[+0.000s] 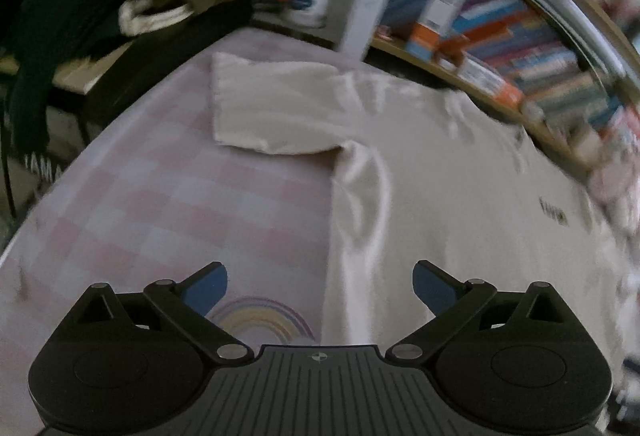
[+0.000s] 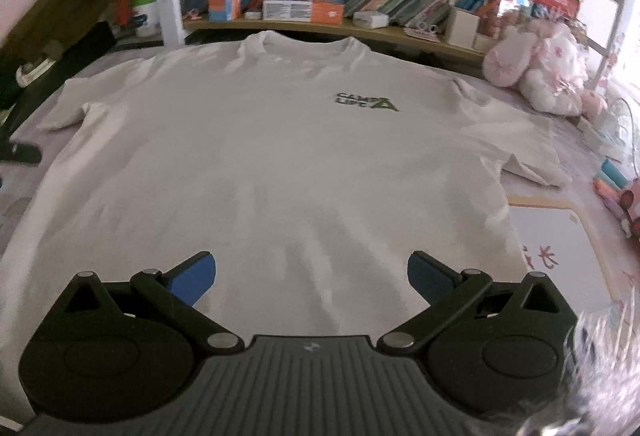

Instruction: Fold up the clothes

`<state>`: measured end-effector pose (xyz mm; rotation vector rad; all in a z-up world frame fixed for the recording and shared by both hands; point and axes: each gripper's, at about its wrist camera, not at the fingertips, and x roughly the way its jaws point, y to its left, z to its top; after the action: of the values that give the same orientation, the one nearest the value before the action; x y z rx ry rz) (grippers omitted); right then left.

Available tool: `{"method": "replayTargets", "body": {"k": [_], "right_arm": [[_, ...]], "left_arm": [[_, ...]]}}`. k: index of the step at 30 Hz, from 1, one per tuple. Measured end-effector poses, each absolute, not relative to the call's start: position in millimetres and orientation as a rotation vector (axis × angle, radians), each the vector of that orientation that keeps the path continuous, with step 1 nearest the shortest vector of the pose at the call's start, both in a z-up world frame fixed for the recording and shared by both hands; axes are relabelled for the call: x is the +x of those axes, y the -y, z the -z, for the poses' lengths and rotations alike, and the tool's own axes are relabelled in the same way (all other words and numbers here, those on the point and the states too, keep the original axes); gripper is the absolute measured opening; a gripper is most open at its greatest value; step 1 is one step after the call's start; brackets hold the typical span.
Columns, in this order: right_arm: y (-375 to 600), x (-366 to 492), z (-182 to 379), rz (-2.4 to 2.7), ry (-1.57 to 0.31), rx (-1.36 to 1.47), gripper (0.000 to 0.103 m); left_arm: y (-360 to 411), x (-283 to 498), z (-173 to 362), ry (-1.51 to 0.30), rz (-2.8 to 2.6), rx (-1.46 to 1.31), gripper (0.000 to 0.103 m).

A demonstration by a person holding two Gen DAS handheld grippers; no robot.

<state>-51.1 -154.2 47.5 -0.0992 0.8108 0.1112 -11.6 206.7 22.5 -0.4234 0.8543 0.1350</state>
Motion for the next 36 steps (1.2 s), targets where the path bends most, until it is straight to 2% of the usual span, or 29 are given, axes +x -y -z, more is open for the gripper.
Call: {"method": "replayTargets", "body": {"k": [6, 9, 11, 15, 17, 21, 28, 33, 35, 36], "right_arm": [[143.5, -47.4, -44.3, -0.132, -0.826, -0.132, 0.103], [143.2, -46.4, -43.0, -0.129, -0.835, -0.138, 0.103], [143.3, -45.7, -42.3, -0.125, -0.840, -0.142, 0.103], [147.0, -44.9, -43.2, -0.117, -0.842, -0.139, 0.103], [150.5, -45.1, -43.7, -0.108, -0.843, -0.133, 0.103], [159.5, -44.0, -43.4, -0.090, -0.849, -0.117, 0.103], [175.4, -35.1, -38.3, -0.079, -0.892, -0.070, 0.103], [178.4, -33.9, -34.5, -0.117, -0.903, -0.059, 0.103], [178.6, -34.5, -33.9, -0.132, -0.901, -0.067, 0.103], [179.2, -34.3, -33.4, -0.136, -0.901, -0.070, 0.103]], "left_arm": [[-250.3, 2.0, -5.2, -0.825, -0.169, -0.714, 0.096], [-272.8, 11.3, 8.7, -0.788, -0.182, -0.902, 0.084], [-285.9, 16.7, 17.4, -0.754, -0.213, -1.021, 0.068], [-303.4, 29.3, 28.0, -0.706, -0.285, -1.171, 0.060], [-309.4, 35.1, 31.5, -0.687, -0.317, -1.224, 0.049], [-315.2, 40.8, 36.9, -0.644, -0.380, -1.330, 0.048], [-312.7, 48.6, 35.1, -0.616, -0.426, -1.334, 0.046], [-314.2, 48.9, 40.1, -0.614, -0.446, -1.330, 0.025], [-315.9, 45.7, 45.6, -0.606, -0.456, -1.340, 0.007], [-316.4, 43.6, 48.2, -0.600, -0.458, -1.346, 0.006]]}}
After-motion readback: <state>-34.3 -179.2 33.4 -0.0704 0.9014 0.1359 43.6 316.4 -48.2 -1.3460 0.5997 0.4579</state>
